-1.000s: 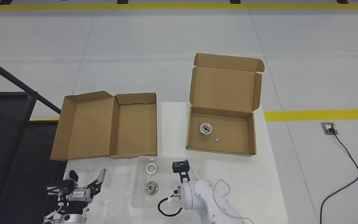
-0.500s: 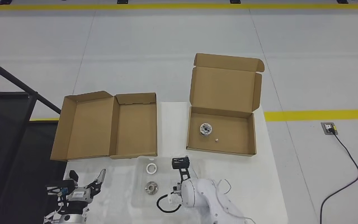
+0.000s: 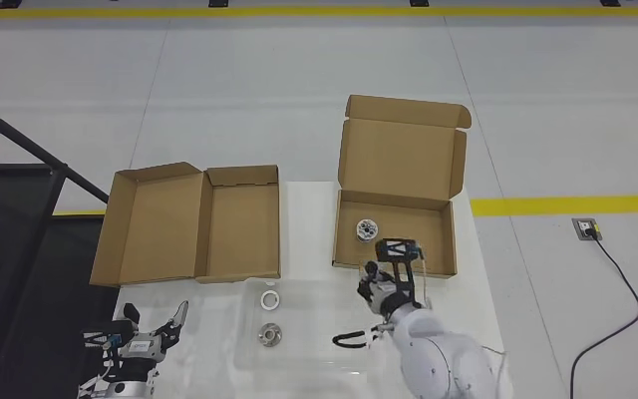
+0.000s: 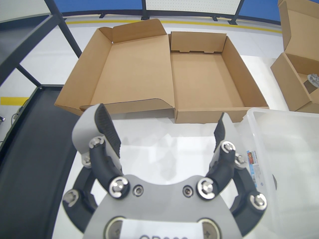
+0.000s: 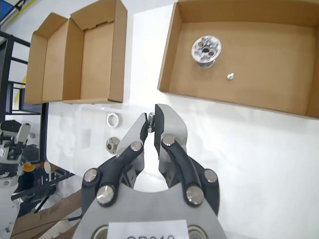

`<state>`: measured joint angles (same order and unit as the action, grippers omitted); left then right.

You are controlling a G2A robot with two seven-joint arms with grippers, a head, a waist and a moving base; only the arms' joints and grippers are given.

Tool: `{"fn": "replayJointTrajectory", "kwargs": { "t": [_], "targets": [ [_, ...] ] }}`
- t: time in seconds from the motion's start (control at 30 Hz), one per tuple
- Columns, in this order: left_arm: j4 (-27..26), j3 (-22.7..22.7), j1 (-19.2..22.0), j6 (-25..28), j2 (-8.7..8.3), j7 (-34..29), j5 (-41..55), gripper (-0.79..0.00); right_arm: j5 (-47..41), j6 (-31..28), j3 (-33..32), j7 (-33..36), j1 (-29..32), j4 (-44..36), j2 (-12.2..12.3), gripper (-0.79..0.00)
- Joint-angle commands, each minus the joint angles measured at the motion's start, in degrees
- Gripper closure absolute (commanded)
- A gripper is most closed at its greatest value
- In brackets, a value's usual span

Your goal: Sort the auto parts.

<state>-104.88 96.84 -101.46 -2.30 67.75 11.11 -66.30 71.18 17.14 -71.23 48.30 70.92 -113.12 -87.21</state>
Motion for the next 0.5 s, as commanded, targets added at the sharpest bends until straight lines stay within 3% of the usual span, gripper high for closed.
{"fn": "replayJointTrajectory", "kwargs": {
  "t": [0.0, 0.27, 0.47],
  "targets": [
    [0.0, 0.0, 0.0, 0.0, 0.0, 0.0, 0.0, -0.785, -1.3, 0.2, -1.8, -1.0, -3.6, 4.5, -0.1, 0.0],
    [0.0, 0.0, 0.0, 0.0, 0.0, 0.0, 0.0, -0.785, -5.1, 3.1, -5.1, -2.6, -19.6, 29.3, -0.6, 0.0],
    [0.0, 0.0, 0.0, 0.0, 0.0, 0.0, 0.0, -0.785, -6.3, 3.6, -5.0, -6.2, -25.1, 40.6, -0.9, 0.0]
  ]
}}
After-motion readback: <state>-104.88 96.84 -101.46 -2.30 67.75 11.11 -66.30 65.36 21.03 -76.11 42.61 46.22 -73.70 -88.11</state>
